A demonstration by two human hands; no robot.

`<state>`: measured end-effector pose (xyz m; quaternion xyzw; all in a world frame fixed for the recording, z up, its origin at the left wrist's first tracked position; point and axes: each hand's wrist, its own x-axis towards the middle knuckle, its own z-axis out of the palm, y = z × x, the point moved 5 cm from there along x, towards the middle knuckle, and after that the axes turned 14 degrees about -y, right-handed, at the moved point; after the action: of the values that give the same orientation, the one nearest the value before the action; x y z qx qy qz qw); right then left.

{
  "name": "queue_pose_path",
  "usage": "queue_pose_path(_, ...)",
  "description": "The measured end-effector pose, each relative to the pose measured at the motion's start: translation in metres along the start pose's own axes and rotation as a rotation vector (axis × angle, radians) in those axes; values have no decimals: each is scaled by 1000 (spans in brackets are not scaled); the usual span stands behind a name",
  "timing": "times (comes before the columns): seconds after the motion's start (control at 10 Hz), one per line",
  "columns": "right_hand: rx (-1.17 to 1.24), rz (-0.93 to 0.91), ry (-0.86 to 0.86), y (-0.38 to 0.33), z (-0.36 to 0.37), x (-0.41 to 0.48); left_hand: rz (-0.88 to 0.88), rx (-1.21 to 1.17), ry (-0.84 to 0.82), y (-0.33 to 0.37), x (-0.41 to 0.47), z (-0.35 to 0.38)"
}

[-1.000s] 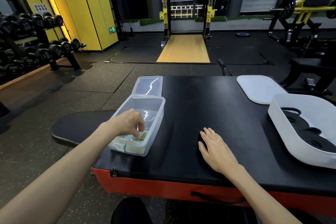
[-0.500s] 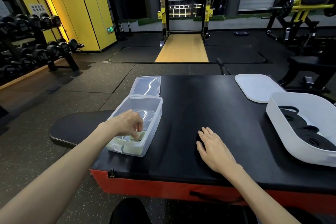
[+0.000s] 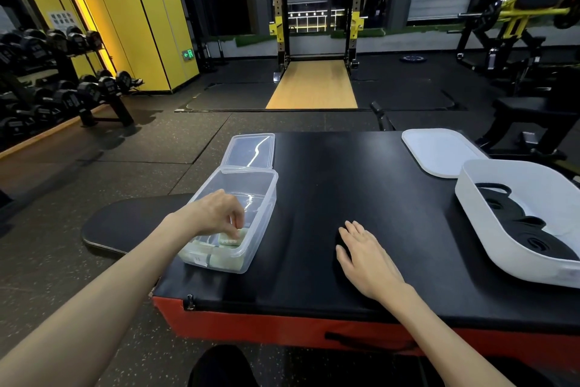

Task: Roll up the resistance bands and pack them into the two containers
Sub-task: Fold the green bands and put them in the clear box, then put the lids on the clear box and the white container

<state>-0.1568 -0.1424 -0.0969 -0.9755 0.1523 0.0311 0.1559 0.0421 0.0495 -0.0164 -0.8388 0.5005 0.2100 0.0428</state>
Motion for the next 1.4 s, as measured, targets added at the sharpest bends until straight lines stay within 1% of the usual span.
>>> queue_pose_path(0.3,0,-9,15,0,-1,0,-8,-1,33,1,-4,-5)
queue_pose_path(0.4,2,-16,28,0,0,0,-31,33,114,3,-6,-8)
queue_pose_path(0.5,-2,-21,36,0,-1,0,-82,55,242,3,-9,-13)
queue_pose_path(0.6,-21,-36,45,-1,0,2,-114,-4,463,7,-15,-20)
queue_pose_path(0.7,-67,-66,104,-2,-3,1,-103,-49,572,24,-14,-23)
queue_pose_path(0.8,-55,-110,243,-7,-18,-1,-62,-62,680,48,-11,-23)
queue_pose_path(0.9,-66,-145,339,-14,-43,1,29,-61,760,73,-6,-21)
queue_pose_path(1.0,-96,-180,372,-22,-73,2,62,-61,776,95,-2,-23)
queue_pose_path(1.2,-123,-210,328,-41,-123,1,52,-70,791,105,-14,-38)
queue_pose_path(1.4,-109,-221,276,-66,-155,11,-83,-100,728,82,-34,-58)
